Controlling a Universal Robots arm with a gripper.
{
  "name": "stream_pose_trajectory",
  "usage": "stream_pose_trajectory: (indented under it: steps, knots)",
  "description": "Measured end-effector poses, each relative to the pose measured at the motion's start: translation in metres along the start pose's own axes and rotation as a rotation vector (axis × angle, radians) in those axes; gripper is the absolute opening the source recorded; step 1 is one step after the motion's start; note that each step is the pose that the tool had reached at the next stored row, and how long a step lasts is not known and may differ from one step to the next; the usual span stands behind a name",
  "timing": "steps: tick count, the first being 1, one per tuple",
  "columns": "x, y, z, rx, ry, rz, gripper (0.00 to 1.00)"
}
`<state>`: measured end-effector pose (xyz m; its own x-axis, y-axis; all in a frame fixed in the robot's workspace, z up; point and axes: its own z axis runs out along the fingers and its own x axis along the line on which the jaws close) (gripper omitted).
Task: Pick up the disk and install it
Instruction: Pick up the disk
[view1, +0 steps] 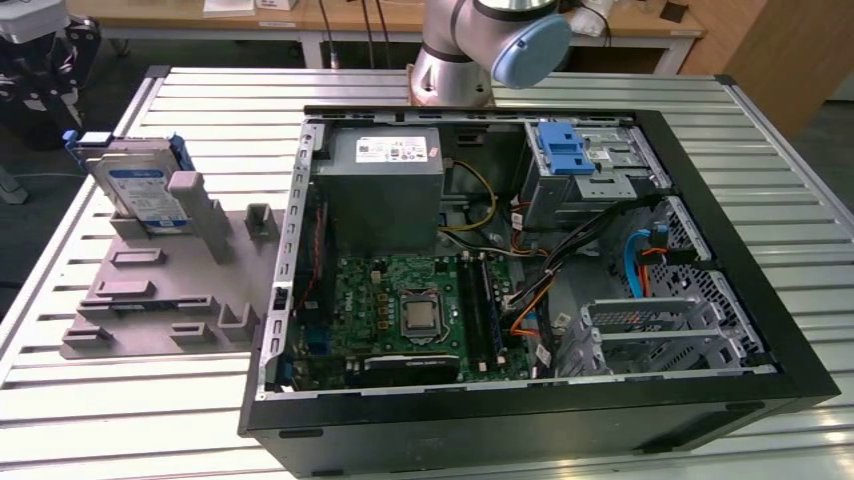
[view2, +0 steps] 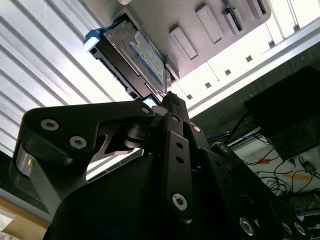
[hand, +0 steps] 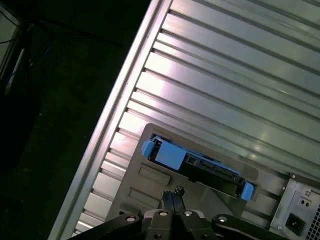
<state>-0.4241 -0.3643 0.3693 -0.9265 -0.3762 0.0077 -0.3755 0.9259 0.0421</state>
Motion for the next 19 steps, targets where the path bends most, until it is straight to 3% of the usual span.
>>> stream_pose_trajectory:
  steps: [9,19]
  knots:
    - [0.0000,0.0000,0.0000,0.0004,0.0015,-0.041,0.11]
    - [0.0000,0.0000,0.0000,0.0011,0.0043,-0.117,0.11]
